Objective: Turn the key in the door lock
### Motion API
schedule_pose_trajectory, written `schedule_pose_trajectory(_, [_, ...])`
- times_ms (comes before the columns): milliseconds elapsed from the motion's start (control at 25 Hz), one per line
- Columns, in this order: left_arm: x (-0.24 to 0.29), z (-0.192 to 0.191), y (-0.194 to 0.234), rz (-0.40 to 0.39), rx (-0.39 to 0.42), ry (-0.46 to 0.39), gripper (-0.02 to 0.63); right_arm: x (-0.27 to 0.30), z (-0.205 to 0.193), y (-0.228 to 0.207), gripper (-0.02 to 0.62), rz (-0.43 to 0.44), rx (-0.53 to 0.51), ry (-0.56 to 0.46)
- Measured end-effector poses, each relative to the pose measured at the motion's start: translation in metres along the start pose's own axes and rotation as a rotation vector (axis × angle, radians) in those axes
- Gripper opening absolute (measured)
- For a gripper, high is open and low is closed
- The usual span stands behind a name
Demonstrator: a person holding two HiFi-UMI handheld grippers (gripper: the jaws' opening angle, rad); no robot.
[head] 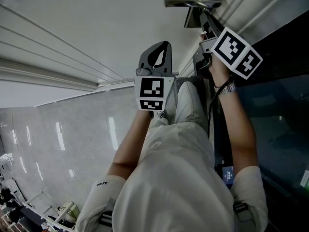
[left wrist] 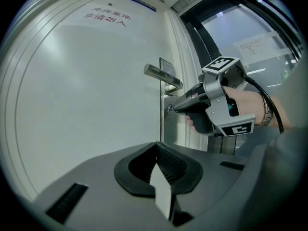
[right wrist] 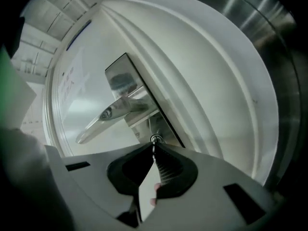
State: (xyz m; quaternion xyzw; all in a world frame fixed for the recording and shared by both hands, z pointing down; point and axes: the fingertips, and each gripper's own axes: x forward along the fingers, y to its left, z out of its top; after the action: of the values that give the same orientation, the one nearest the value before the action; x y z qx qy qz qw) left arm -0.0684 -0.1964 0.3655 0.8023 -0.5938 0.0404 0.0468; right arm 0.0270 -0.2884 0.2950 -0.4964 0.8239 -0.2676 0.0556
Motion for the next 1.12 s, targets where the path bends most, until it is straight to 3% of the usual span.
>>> schedule_pose_trajectory(240, [-0.001,0.000,0.000,-0.002,-0.004,-0.002,0.008,-0.001,0.000,-0.002,0.017,0.060,0.210,-0.023])
schedule_pose_trajectory(600, [-0.007,0.002,0.009,0.015,-0.025,-0.014,0.008,0.002,-0.006,-0.008,0.014,0.214,0.903,0.016])
schedule_pose_trajectory(680, [-0.009,0.001,0.012,0.023,-0.027,-0.013,0.009,0.002,-0.008,-0.009,0.015,0.256,1.015,0.038])
schedule_pose_trajectory(760, [-0.011,0.000,0.015,0.030,-0.028,-0.010,0.008,0.002,-0.008,-0.010,0.015,0.275,1.006,0.055])
schedule_pose_trajectory(1000, [-0.010,-0.002,0.014,0.027,-0.015,-0.001,0.008,-0.003,-0.004,-0.011,0.045,0.285,0.850,0.047])
schedule_pose_trajectory(1120, [-0.010,-0.005,0.015,0.031,-0.015,0.007,0.009,-0.008,0.002,-0.015,0.095,0.310,0.750,0.041])
